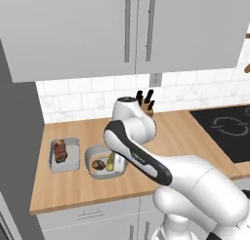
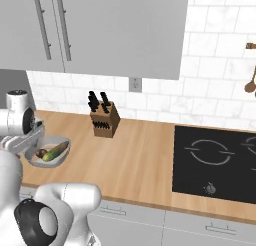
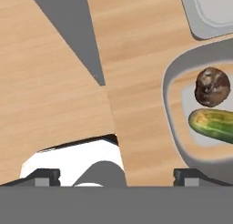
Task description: Take the meat container that has the steak and place it on the second highest rack of the freezer. Then take the vegetable container that has the cucumber and mushroom and place it on the highest rack of the freezer.
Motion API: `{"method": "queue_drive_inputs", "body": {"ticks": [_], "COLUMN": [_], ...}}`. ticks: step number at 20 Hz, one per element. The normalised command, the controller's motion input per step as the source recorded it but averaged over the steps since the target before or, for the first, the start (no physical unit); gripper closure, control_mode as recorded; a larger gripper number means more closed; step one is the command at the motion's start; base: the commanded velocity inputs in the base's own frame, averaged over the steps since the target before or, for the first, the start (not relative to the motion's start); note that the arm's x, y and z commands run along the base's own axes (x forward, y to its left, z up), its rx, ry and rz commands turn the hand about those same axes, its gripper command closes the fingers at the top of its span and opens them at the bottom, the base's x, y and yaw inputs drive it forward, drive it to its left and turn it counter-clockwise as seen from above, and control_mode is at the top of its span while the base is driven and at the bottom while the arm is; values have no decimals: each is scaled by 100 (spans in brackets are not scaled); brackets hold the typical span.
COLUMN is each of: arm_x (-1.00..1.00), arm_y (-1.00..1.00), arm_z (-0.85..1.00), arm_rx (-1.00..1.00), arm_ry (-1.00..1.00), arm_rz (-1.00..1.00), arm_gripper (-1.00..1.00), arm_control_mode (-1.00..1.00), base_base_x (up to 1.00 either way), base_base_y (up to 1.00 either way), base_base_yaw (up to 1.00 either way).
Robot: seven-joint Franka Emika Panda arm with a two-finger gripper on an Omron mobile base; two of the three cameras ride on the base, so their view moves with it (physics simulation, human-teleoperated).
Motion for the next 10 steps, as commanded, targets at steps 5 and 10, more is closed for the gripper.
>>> {"method": "queue_drive_inputs", "body": {"ticks": [5,10], "arm_x": [28,51], "arm_y": [-21,12], "arm_z": [-70,-36], "arm_rx": [0,-3], "arm_ry": [0,0], "arm_rz": [6,0], "arm_gripper": [-100,-100], "arm_control_mode": [-100,-100], "base_base_x": [0,0], "base_base_y": [0,0], "base_base_yaw": [0,0]}}
